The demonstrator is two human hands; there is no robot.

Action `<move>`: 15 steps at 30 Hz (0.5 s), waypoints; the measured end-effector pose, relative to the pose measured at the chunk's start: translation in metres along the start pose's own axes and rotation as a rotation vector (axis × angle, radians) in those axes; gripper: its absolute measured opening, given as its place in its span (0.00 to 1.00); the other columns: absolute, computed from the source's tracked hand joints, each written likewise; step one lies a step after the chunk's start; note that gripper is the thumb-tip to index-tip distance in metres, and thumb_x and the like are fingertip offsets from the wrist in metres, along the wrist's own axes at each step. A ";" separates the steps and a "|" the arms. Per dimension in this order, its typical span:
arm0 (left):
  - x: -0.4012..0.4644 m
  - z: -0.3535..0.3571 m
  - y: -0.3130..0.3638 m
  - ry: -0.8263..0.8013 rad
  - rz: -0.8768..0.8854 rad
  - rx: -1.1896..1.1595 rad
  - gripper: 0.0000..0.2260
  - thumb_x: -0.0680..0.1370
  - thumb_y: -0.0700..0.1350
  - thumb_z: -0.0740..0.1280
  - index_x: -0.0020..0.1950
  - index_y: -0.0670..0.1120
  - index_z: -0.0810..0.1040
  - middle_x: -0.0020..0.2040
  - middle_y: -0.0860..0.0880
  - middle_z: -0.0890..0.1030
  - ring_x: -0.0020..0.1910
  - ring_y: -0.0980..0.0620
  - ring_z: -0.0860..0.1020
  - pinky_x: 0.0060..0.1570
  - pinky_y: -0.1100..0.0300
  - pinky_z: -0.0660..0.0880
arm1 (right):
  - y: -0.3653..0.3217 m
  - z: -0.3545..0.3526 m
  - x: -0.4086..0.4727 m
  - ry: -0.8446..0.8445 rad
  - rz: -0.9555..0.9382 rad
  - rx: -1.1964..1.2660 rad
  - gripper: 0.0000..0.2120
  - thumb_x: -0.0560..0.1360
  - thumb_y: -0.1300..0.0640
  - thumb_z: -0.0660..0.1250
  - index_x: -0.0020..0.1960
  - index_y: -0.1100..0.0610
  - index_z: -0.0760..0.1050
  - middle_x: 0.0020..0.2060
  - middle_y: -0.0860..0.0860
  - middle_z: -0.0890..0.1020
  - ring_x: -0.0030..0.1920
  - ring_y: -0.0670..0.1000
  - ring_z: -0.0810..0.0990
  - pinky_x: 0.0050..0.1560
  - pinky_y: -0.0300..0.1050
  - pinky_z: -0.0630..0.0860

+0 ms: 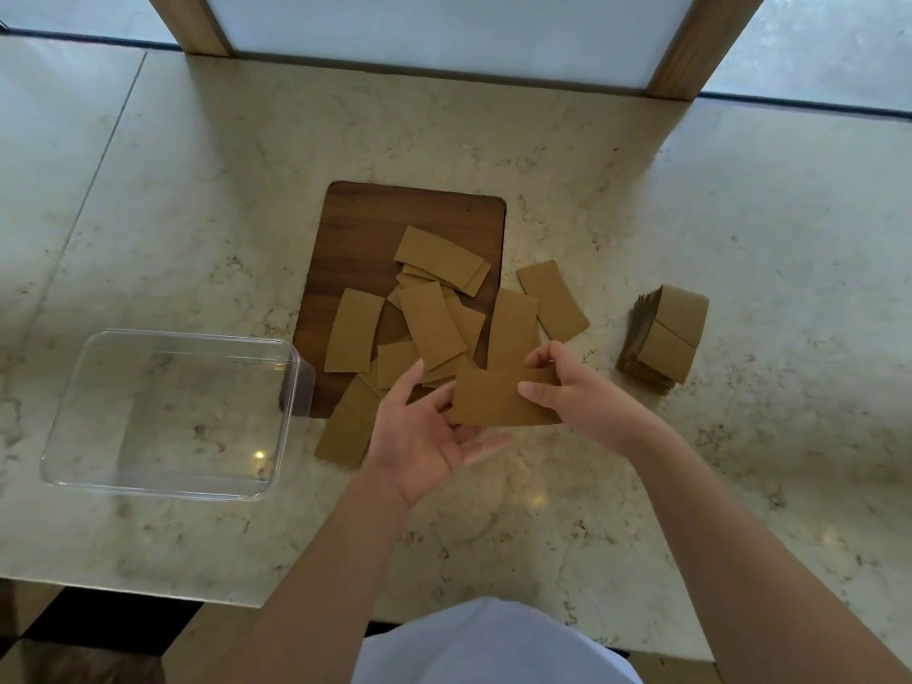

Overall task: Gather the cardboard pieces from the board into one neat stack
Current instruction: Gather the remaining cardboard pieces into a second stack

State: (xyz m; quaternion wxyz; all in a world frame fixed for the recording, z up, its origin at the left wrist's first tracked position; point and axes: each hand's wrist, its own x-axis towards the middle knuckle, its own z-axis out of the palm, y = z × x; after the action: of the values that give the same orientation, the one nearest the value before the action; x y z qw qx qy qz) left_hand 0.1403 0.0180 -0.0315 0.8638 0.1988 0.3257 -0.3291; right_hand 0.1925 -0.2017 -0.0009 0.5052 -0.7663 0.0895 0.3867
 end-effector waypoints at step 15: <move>0.010 0.018 0.001 -0.558 -0.293 -0.033 0.48 0.76 0.74 0.59 0.81 0.37 0.63 0.78 0.32 0.66 0.75 0.26 0.66 0.73 0.25 0.57 | -0.034 0.015 0.014 0.003 -0.152 0.221 0.10 0.82 0.56 0.69 0.60 0.45 0.84 0.49 0.45 0.86 0.45 0.41 0.86 0.38 0.41 0.84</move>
State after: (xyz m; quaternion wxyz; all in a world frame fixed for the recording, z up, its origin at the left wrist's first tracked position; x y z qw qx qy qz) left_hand 0.1541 0.0044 -0.0258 0.8662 0.0377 0.1064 -0.4868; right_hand 0.2125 -0.1698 0.0102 0.6143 -0.7112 0.0741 0.3338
